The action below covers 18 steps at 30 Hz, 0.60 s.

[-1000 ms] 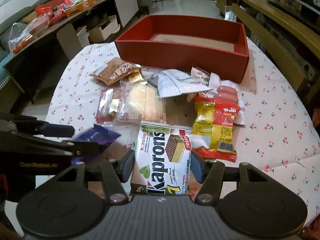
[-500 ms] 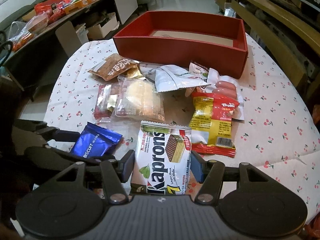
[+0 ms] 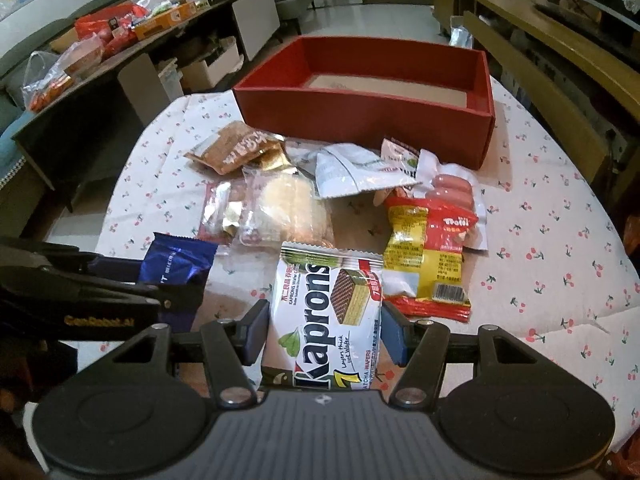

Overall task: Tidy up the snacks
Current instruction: 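Lift both held packets and carry them toward the red box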

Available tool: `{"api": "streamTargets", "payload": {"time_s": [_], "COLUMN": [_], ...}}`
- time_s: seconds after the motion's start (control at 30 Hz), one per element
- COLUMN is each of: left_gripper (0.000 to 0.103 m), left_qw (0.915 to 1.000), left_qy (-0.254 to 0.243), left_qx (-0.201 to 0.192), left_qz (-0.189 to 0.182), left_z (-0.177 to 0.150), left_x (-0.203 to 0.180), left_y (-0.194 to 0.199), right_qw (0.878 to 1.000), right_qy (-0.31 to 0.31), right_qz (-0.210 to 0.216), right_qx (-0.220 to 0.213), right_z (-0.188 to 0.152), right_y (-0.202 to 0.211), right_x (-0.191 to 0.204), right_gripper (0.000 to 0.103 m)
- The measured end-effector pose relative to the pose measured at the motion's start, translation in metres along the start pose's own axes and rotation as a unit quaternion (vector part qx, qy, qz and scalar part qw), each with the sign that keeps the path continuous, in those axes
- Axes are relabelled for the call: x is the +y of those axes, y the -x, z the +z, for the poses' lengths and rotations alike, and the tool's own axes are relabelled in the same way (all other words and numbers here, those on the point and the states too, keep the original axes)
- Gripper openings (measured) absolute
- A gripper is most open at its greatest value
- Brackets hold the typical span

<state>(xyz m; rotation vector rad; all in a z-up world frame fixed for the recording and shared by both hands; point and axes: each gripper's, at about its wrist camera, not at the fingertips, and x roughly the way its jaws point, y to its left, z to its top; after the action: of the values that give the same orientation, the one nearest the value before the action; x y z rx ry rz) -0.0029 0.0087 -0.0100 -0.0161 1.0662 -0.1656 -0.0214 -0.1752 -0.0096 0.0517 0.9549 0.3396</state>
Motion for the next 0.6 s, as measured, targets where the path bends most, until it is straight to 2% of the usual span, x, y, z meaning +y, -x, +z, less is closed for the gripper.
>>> {"api": "streamTargets", "payload": {"time_s": [0.4,0.6], "left_gripper": [0.067,0.067], "left_qw": [0.9984,0.9975], "left_qy": [-0.006,-0.015], "left_qx": [-0.048,-0.063], "left_qz": [-0.03,-0.027], "left_z": [0.016,0.033], "left_x": [-0.011,-0.015], "left_y": [0.026,0.028], "right_qw": [0.998,0.997], "right_qy": [-0.011,-0.022], "right_qz": [0.015,0.014], "right_qx": [-0.053,-0.073], "right_z": [0.015,0.031], "right_y": [0.024,0.029], "right_x": [0.002,-0.002], "right_gripper": [0.07,0.07]}}
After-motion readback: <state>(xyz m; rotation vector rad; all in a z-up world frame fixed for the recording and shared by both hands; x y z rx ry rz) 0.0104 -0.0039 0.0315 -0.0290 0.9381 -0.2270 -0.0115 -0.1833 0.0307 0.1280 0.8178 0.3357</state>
